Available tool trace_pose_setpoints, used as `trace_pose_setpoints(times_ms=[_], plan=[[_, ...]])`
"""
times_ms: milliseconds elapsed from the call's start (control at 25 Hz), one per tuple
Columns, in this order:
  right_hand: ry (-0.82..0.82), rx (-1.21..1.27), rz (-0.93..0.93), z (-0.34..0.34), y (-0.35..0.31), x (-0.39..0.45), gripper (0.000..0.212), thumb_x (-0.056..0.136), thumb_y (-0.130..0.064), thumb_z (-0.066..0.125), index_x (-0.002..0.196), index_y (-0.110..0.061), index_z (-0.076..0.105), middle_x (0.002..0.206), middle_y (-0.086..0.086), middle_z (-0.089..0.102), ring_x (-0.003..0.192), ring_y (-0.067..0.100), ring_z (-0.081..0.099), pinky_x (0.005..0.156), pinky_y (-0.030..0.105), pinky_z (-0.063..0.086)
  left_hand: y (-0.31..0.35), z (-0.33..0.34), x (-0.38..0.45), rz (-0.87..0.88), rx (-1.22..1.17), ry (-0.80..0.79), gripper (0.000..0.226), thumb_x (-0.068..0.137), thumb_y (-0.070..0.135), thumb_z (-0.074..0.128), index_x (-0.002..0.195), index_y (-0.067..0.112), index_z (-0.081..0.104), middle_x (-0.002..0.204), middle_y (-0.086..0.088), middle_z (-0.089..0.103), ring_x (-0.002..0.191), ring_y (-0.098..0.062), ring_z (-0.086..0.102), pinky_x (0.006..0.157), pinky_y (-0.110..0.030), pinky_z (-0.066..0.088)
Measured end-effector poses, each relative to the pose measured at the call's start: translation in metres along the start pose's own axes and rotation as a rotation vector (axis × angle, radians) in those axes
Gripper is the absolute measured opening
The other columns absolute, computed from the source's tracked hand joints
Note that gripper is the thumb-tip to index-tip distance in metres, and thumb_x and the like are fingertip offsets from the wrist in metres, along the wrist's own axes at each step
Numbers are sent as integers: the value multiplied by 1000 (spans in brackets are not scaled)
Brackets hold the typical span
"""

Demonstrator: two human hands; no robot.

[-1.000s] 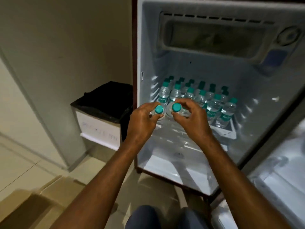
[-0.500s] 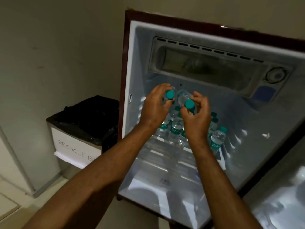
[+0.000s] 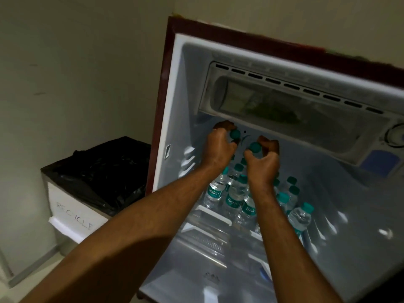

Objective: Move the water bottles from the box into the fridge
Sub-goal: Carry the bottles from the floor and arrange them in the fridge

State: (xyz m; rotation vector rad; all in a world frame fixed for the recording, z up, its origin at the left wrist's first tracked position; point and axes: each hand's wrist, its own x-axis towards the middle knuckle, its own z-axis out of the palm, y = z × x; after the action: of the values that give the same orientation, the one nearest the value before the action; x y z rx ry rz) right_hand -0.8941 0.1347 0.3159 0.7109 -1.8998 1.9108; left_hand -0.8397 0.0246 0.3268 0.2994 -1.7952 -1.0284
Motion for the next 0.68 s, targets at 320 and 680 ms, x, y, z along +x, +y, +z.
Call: trace_pose_setpoints(times_ms=[320,680], plan=[[-81,-135,40,18,28,56,40,82,-8,78,118,-16,62,124,4,64,115,19,60,88,17,47,-37,34,41,-33,80,-53,25,84,16,74,108,14,66,110,-6,67,100,-22,64,86,-27,50],[-334,-351,40,21,56,98,41,90,-9,72,129,-5,62,132,13,61,121,27,59,99,28,45,-53,36,80,-60,416,-388,42,91,16,70,130,5,61,134,-16,59,125,-31,54,106,-35,41]])
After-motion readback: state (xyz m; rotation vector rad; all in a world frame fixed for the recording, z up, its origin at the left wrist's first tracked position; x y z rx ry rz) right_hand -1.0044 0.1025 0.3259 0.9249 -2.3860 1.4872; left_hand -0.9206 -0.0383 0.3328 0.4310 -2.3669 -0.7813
